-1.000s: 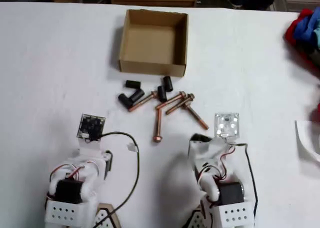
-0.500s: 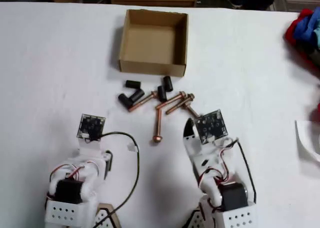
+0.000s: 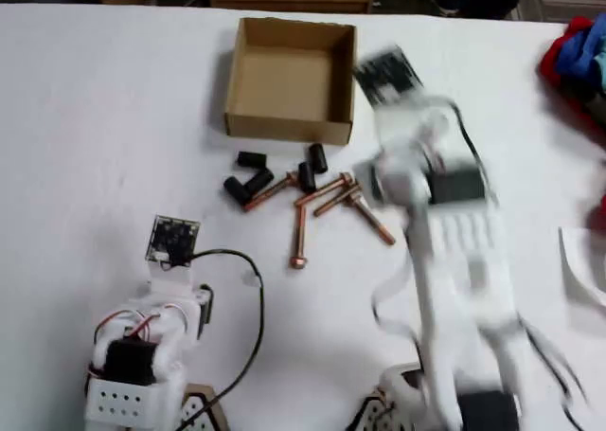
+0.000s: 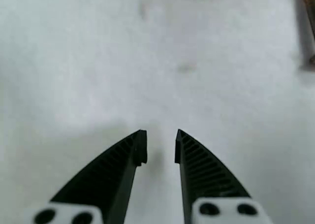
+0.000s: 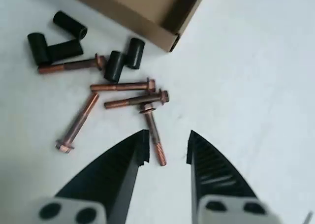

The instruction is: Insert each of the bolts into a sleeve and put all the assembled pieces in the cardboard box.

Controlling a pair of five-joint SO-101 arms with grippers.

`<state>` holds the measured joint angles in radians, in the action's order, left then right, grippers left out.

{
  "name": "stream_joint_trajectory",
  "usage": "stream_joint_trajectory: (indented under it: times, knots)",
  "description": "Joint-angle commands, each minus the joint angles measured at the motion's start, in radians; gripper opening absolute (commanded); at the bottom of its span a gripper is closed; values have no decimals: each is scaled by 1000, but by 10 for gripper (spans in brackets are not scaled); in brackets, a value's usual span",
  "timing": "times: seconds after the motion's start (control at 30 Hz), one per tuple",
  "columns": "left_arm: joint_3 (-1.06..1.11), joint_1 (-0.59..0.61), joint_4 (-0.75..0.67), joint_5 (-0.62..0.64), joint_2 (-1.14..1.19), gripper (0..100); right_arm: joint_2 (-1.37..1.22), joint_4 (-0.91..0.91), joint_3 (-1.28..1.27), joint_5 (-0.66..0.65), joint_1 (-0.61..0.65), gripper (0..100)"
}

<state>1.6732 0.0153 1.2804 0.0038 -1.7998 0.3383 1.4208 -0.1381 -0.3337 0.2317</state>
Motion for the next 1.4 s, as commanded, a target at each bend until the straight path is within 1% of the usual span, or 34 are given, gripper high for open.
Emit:
stream_joint_trajectory:
  times: [0.0,0.13,0.2,0.3,0.37,0.5,0.63,0.7,1.03,1.1,1.2,1.23,1.37]
  knots:
    - [19,-9,5,-8,-23,121,-321,234,450,11,47,122]
    - [19,-9,5,-8,-23,121,-512,317,641,11,125,130]
    - [19,-9,5,-8,-23,121,-601,320,677,11,159,174]
    - [19,-9,5,-8,-23,121,-759,312,733,14,189,271]
    - [19,-9,5,-8,-23,121,-862,312,799,55,199,304]
    - [19,-9,5,-8,-23,121,-1038,314,982,172,209,299]
    - [19,-9,5,-8,-23,121,-1184,315,1094,249,213,236]
    - [19,-9,5,-8,-23,121,-1237,315,1128,258,217,217]
    - [19,-9,5,-8,-23,121,-1443,314,1346,258,220,200]
    - [19,-9,5,-8,-23,121,-1475,314,1396,258,217,140]
    - [19,-9,5,-8,-23,121,-1515,314,1462,256,213,18]
    - [19,-9,5,-8,-23,121,-1524,314,1476,252,213,19]
    - [19,-9,5,-8,-23,121,-1546,315,1485,249,211,128]
